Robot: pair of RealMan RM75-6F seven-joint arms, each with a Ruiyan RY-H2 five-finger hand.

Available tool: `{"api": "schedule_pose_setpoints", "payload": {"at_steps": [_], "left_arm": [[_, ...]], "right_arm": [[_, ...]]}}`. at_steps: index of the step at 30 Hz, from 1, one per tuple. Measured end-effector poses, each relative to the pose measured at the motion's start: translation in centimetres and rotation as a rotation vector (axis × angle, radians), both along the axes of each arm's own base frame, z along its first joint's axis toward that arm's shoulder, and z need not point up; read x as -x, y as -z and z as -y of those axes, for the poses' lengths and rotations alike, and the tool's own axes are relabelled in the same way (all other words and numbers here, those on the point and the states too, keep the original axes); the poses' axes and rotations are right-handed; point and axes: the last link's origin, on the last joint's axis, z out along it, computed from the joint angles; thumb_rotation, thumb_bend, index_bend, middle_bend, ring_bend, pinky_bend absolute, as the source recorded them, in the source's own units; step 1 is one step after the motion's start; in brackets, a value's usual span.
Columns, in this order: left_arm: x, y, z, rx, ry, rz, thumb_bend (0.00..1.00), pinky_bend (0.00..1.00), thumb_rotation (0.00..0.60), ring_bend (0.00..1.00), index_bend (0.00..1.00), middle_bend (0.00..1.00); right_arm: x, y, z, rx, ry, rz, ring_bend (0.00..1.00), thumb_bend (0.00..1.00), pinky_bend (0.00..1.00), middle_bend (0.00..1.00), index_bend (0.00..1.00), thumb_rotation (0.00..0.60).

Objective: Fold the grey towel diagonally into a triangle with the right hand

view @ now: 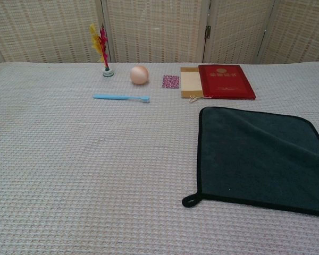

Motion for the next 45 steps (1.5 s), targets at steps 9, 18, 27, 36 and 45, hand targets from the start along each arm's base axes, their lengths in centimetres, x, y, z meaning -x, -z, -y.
{"api": "schedule_pose_setpoints", "payload": {"at_steps": [9, 18, 27, 36, 45], "left_arm": [[0.0, 0.2, -0.2, 0.009, -0.004, 0.011, 0.66, 0.0, 0.6, 0.0, 0.0, 0.06], [0.1, -0.1, -0.4, 0.002, -0.002, 0.023, 0.66, 0.0, 0.6, 0.0, 0.0, 0.06], [0.5, -0.9, -0.5, -0.02, -0.021, 0.042, 0.66, 0.0, 0.6, 0.0, 0.0, 0.06], [0.6, -1.6, -0.4, -0.037, -0.024, 0.063, 0.66, 0.0, 0.6, 0.0, 0.0, 0.06], [1.0, -2.2, -0.7, -0.048, -0.041, 0.077, 0.66, 0.0, 0.6, 0.0, 0.0, 0.06]], "right_arm": [[0.3, 0.6, 0.6, -0.03, 0.008, -0.012, 0.0, 0.52, 0.0, 0.0, 0.01, 0.6], [-2.4, 2.4, 7.4, -0.166, -0.088, -0.04, 0.0, 0.52, 0.0, 0.0, 0.33, 0.6], [-9.0, 7.7, 17.4, -0.296, -0.182, -0.038, 0.0, 0.52, 0.0, 0.0, 0.38, 0.6], [-12.4, 15.0, 22.3, -0.355, -0.174, -0.059, 0.0, 0.52, 0.0, 0.0, 0.38, 0.6], [-14.4, 18.7, 24.5, -0.366, -0.197, -0.107, 0.0, 0.52, 0.0, 0.0, 0.33, 0.6]]}}
